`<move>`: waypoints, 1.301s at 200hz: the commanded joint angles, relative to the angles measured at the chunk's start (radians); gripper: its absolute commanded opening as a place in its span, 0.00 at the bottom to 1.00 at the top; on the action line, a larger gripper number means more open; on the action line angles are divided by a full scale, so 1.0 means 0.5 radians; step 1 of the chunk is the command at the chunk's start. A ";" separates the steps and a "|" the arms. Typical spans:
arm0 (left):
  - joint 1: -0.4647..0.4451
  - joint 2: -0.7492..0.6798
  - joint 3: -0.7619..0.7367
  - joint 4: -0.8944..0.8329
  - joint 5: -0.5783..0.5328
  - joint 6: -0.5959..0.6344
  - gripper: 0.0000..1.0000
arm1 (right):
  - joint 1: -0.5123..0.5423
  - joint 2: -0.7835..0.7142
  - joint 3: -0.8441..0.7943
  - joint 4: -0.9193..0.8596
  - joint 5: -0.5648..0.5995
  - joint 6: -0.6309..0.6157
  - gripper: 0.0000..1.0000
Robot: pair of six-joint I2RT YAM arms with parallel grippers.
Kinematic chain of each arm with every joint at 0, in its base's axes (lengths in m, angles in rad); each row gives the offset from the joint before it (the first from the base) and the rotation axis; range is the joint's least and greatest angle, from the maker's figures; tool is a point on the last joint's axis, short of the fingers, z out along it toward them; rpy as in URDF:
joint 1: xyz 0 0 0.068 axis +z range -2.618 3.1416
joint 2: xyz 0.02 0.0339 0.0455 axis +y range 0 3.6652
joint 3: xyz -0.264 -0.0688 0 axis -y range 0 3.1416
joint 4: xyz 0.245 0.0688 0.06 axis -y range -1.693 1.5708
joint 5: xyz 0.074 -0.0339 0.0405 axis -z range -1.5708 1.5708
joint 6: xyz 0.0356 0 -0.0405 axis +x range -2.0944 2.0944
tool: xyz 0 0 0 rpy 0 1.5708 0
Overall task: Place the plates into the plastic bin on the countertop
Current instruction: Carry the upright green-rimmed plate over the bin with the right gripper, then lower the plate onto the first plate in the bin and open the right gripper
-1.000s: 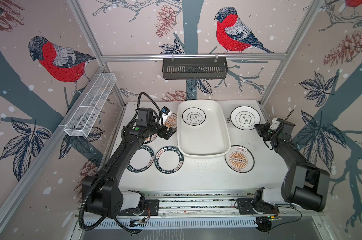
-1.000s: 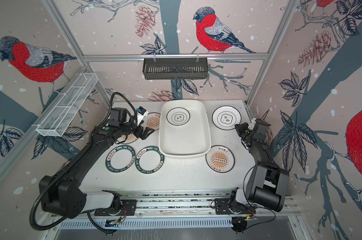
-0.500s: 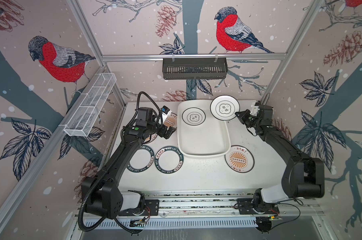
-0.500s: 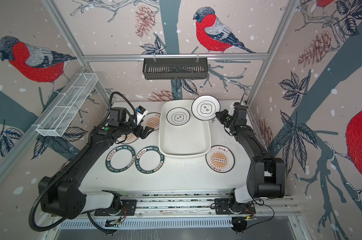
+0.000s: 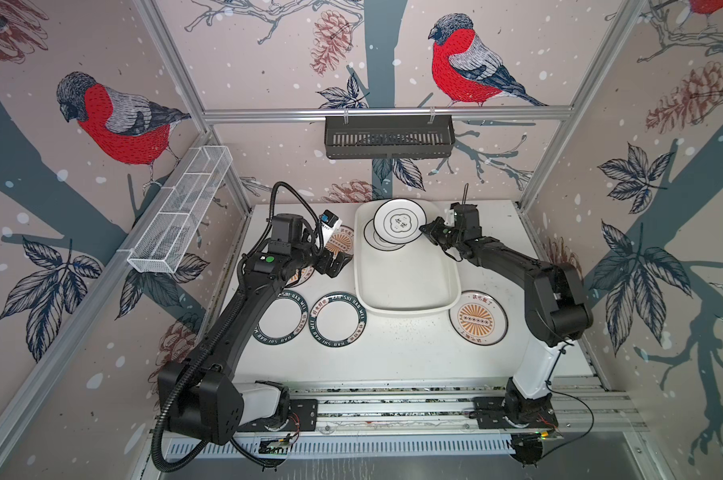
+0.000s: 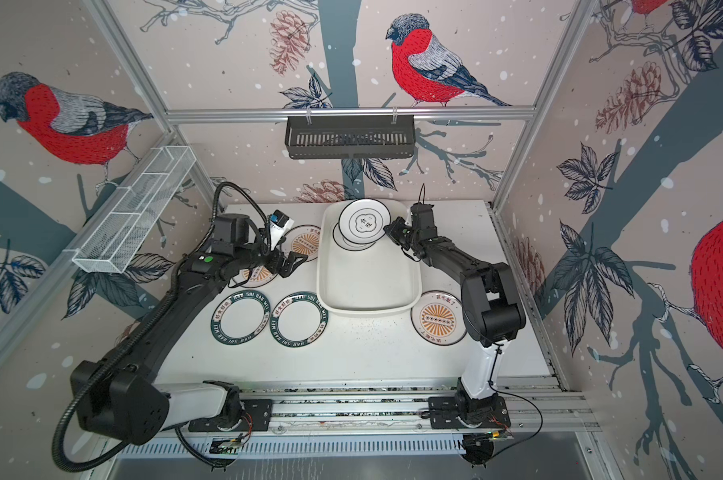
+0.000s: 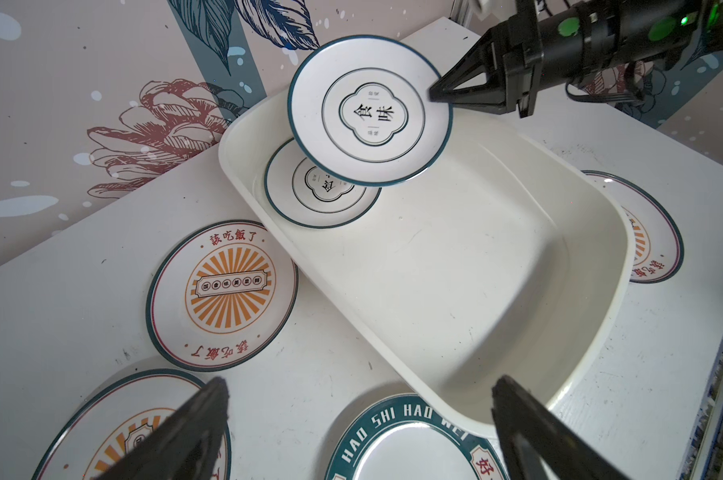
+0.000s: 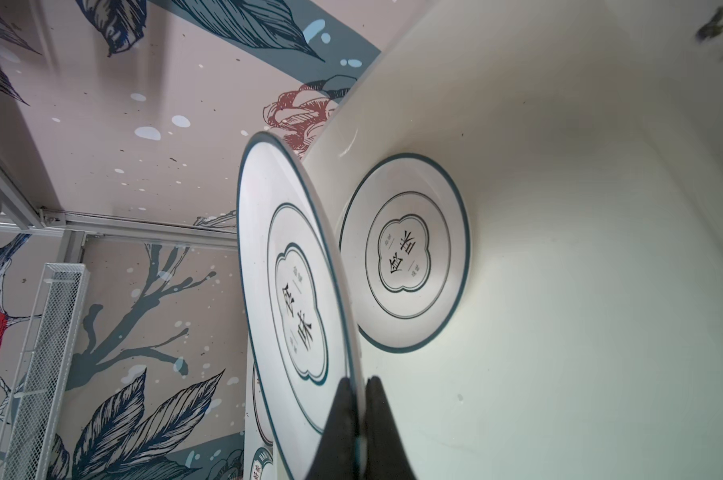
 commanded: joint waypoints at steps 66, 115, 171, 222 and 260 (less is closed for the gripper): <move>-0.005 -0.046 -0.020 0.017 0.055 -0.001 0.98 | 0.084 0.428 0.325 0.163 0.080 0.142 0.01; -0.003 -0.048 -0.051 0.028 0.078 0.009 0.98 | 0.075 0.546 0.432 0.060 0.143 0.129 0.02; -0.004 -0.042 -0.042 0.028 0.084 0.013 0.98 | 0.073 0.645 0.486 -0.005 0.167 0.119 0.05; -0.004 -0.047 -0.041 0.024 0.081 0.016 0.98 | 0.072 0.682 0.503 -0.026 0.164 0.110 0.09; -0.004 -0.052 -0.041 0.021 0.079 0.016 0.98 | 0.074 0.698 0.529 -0.054 0.175 0.111 0.14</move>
